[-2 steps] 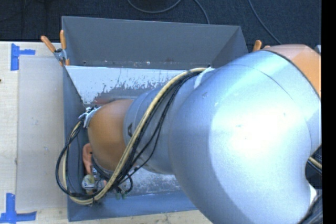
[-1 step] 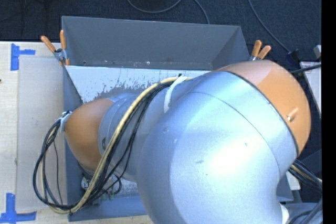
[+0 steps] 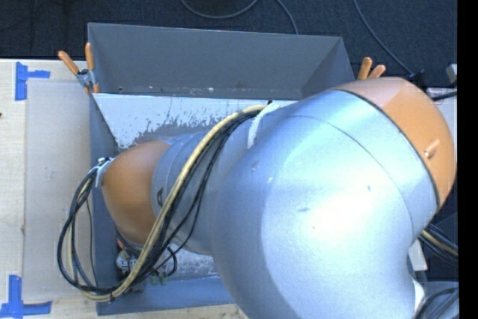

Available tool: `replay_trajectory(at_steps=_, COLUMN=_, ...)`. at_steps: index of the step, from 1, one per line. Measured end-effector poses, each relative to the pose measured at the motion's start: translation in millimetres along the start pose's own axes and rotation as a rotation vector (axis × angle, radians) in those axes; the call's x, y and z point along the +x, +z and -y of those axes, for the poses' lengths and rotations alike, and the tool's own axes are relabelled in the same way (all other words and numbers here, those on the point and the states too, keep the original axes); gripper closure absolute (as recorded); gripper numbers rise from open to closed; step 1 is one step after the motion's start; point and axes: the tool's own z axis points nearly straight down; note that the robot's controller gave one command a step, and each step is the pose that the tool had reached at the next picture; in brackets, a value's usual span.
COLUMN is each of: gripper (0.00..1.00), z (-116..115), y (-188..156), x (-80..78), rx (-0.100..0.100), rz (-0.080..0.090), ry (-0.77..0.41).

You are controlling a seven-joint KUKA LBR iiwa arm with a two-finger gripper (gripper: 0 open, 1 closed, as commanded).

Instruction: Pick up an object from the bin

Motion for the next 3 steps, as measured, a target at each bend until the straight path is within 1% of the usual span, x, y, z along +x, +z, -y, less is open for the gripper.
replay_trajectory(at_steps=3, gripper=1.0, z=-0.1, y=0.0, x=-0.1, rx=0.0, rz=0.0, ry=-0.004)
